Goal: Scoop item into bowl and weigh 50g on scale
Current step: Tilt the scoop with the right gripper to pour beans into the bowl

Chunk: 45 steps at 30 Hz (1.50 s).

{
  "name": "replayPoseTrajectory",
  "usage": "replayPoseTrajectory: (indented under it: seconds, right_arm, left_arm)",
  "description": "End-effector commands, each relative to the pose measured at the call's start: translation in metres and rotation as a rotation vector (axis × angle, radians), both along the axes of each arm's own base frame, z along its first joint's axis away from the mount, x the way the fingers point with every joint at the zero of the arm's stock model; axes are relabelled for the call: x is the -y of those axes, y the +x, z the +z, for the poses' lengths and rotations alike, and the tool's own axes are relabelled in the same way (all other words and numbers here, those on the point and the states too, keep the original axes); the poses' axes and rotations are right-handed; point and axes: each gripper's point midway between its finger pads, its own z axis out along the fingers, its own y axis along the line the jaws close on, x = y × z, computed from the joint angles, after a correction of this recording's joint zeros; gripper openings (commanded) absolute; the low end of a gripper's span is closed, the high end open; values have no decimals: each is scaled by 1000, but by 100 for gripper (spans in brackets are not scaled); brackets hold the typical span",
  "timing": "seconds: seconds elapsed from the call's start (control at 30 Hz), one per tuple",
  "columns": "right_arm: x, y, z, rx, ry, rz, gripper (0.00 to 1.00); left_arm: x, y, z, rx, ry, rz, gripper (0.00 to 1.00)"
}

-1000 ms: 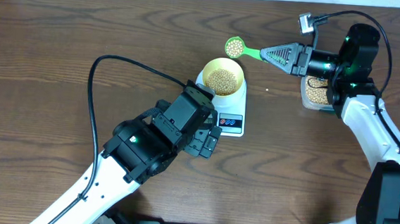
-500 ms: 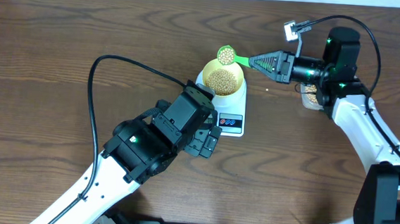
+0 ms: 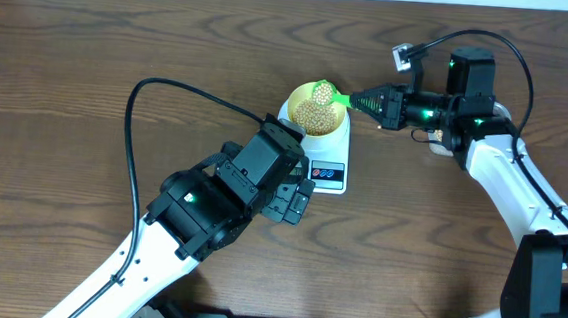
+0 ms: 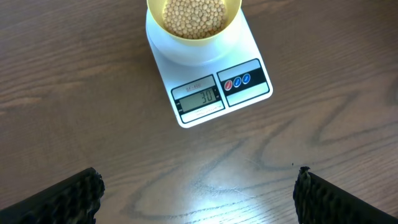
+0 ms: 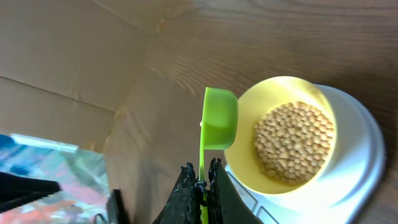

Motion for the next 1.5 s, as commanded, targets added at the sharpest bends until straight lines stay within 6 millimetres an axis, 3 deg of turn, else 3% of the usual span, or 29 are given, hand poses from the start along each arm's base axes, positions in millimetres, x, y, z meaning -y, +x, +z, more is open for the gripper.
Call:
replayPoseTrajectory:
  seconds: [0.0,0.33,1.0,1.47]
  right_arm:
    - [-4,1,-5,79,-51,26,2]
    - [-13,4,-13,147,-235,28,1]
    - [-21,7,-22,216,-423,19,1]
    - [-26,13,-8,313,-599,17,1]
  left_arm:
    - [-1,2,3,13,9,-2,100]
    - [-1,2,3,13,9,-2,100]
    - [-1,2,3,13,9,-3,100]
    - [-1,2,3,13,9,-2,100]
